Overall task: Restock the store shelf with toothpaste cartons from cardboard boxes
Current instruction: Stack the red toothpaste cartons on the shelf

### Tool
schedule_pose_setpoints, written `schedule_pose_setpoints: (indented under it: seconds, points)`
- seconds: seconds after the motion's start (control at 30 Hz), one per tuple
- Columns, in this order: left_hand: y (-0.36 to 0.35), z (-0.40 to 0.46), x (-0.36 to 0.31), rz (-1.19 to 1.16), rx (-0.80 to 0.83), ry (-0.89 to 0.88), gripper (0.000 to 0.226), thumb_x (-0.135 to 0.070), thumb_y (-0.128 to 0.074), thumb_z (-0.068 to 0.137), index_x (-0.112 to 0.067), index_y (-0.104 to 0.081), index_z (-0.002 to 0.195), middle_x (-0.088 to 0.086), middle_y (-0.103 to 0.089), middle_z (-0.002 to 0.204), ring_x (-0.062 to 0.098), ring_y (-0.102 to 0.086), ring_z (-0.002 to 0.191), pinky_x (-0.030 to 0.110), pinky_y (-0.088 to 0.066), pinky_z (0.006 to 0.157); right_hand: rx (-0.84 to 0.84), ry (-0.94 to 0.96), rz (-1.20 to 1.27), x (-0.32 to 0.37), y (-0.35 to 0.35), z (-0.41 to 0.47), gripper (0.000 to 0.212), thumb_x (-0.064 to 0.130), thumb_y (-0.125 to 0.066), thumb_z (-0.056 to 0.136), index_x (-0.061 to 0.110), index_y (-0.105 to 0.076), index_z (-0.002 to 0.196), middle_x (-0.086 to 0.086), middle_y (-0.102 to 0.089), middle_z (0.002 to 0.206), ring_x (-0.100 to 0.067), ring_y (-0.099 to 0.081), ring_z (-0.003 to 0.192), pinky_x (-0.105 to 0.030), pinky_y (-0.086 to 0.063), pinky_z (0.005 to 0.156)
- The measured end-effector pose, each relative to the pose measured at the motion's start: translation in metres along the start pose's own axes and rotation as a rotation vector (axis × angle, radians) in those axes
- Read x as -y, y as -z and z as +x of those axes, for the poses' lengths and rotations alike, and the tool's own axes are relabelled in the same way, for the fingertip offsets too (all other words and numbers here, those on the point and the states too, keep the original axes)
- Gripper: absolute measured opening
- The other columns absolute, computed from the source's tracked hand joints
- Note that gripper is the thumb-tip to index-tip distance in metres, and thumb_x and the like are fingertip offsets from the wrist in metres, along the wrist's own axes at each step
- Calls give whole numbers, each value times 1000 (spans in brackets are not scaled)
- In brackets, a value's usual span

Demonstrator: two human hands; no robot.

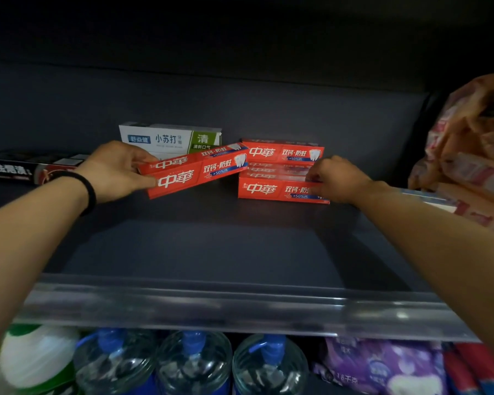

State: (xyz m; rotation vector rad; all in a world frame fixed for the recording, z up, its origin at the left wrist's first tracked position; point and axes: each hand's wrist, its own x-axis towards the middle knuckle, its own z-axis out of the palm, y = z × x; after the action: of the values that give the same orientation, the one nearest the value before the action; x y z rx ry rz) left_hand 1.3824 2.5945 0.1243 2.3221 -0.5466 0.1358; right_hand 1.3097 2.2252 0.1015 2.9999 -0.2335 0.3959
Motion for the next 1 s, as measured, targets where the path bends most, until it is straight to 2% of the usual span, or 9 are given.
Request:
schedule_pose_setpoints:
  seconds: [0.17,0.37,0.5,0.57,0.63,0.7,0.8,0.93,1.0]
  points:
    - [-3,0,-2,-53,7,-17,41,2,-72,77,-4,-62,117,2,-64,105,16,-61,93,27,-42,94,-6,-1,-31,1,0,2,25,28,-68,83,17,-71,105,-7,-63,114,-24,-61,99,-39,-53,87]
    - [-4,-4,-2,-71,31,-13,42,4,-71,78,-4,-61,117,3,-65,104,14,-61,89,23,-42,89,27,-9,-21,6,3,0,37,24,-71,84,13,-64,118,-8,-54,128,-26,-56,111,-37,-49,93]
    - [2,-8,-8,-78,87,-15,42,0,-74,76,-7,-63,116,4,-68,109,16,-65,95,28,-46,93,-23,107,71,18,29,-5,52,23,-71,85,13,-55,133,-9,-51,137,-28,-51,122,-35,-43,100]
    - [5,-12,-14,-85,111,-40,40,0,-75,76,-10,-65,113,2,-70,105,14,-66,95,29,-47,95,-49,183,158,29,48,-10,51,24,-70,86,16,-55,134,-7,-55,134,-26,-54,118,-34,-45,97]
    - [4,-17,-23,-65,134,-73,38,-2,-75,76,-12,-66,112,0,-70,104,12,-66,95,25,-47,91,-21,233,245,41,65,-17,56,27,-70,86,18,-50,138,-4,-56,132,-22,-57,114,-33,-46,94]
    - [0,-23,-36,-37,168,-115,38,-5,-75,77,-13,-66,112,-3,-70,103,7,-65,93,15,-45,83,16,248,271,48,77,-25,61,31,-71,85,19,-47,140,-3,-56,133,-20,-56,114,-38,-47,98]
    - [-11,-29,-52,-10,214,-162,38,-5,-74,78,-13,-65,114,-5,-69,102,0,-62,88,5,-41,73,62,244,229,44,84,-37,48,28,-73,84,17,-58,127,-1,-62,123,-15,-56,105,-33,-48,93]
    - [-26,-30,-66,46,284,-197,37,-8,-74,79,-19,-64,113,-7,-69,102,5,-63,94,23,-48,94,138,195,244,28,78,-54,28,28,-78,79,17,-68,103,3,-67,108,-14,-61,98,-32,-52,88]
    - [-36,-28,-71,94,329,-218,34,-9,-72,81,-22,-65,111,-9,-68,102,4,-63,93,21,-48,90,160,170,233,19,68,-61,26,29,-79,78,18,-68,99,5,-67,106,-12,-61,94,-30,-52,85]
